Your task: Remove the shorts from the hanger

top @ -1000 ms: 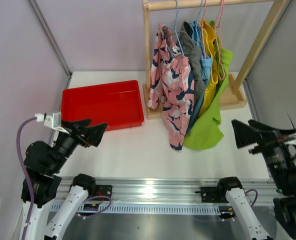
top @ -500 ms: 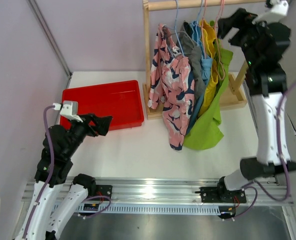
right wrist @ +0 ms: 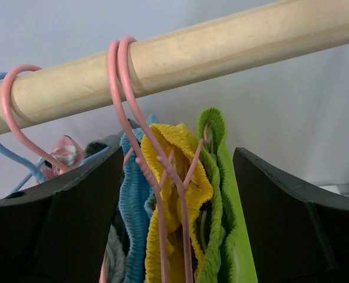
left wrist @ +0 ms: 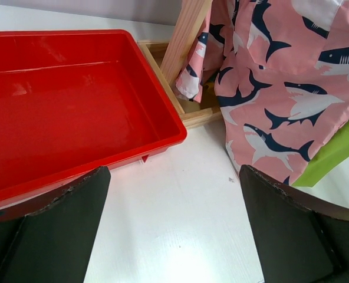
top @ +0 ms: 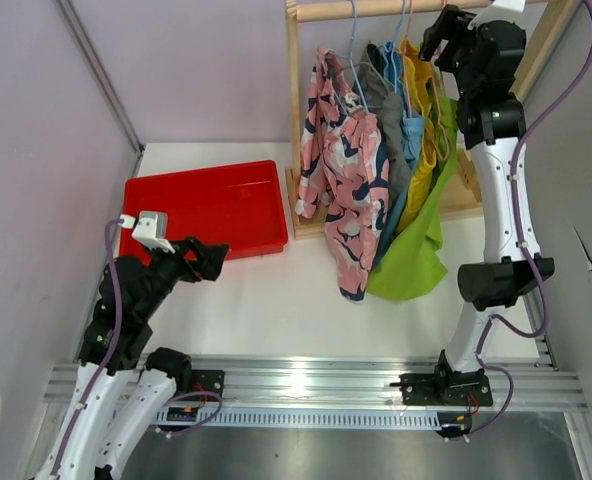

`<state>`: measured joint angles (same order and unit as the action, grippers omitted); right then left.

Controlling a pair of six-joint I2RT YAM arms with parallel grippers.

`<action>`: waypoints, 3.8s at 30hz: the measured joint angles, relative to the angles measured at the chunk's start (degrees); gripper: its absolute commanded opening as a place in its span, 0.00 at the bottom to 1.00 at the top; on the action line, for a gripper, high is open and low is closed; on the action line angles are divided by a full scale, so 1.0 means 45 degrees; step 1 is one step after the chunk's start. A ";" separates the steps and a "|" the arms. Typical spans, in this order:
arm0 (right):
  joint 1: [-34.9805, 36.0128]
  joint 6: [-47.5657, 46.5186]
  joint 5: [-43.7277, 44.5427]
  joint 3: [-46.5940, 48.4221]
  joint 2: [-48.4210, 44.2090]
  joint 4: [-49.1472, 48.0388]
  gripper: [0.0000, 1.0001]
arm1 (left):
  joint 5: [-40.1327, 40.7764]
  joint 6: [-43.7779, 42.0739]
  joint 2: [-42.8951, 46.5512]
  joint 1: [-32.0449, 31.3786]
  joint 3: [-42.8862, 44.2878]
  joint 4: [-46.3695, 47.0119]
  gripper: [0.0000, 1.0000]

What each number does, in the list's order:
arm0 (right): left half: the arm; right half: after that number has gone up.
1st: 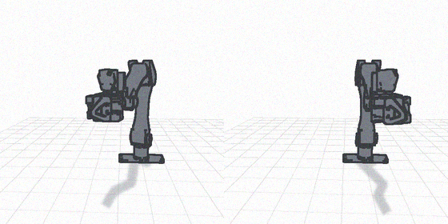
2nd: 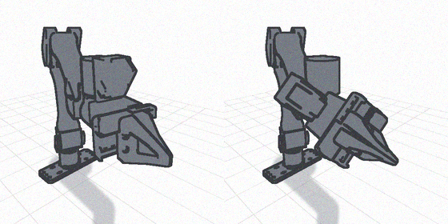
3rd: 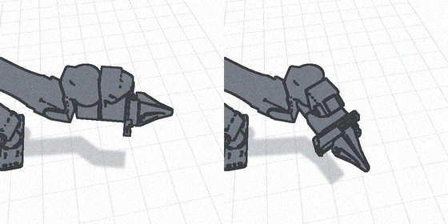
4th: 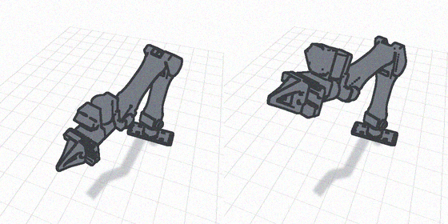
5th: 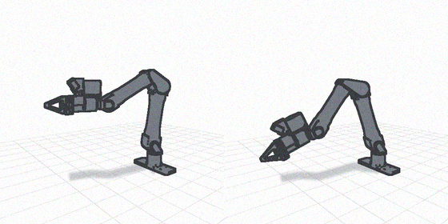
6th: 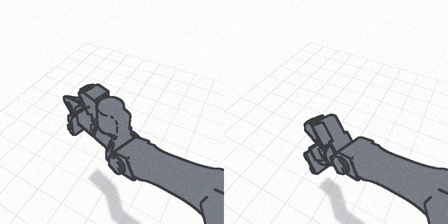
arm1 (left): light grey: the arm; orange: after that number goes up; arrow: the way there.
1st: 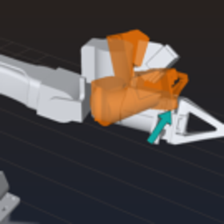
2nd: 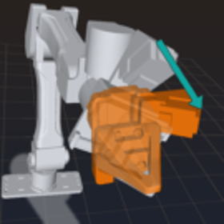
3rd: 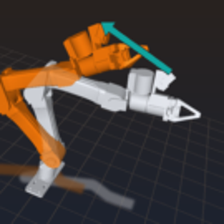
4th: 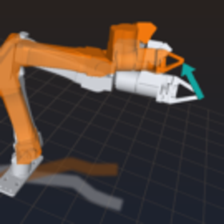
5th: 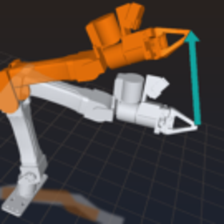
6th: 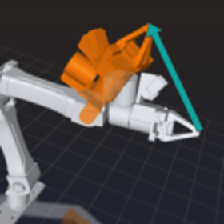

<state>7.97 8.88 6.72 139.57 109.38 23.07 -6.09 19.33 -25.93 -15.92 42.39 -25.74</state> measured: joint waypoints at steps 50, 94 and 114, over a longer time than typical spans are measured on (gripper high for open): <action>-0.0525 -0.0175 -0.1360 -0.3492 -0.0947 -0.0928 0.22 | -0.0005 0.0010 -0.0049 0.0000 -0.0019 0.0175 0.99; -0.0476 -0.0097 0.0340 -0.5523 -0.7257 0.1054 0.00 | -0.1273 -0.0058 -0.1282 -0.0413 0.0092 0.0423 0.99; -0.0452 0.2123 0.0374 -0.7762 -1.1968 0.2414 0.00 | 0.1875 -0.1996 -1.4683 -1.5310 0.9700 0.4352 0.99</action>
<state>5.93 18.44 8.40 104.64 55.53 33.93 2.35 10.35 -92.01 -84.82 86.04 -6.15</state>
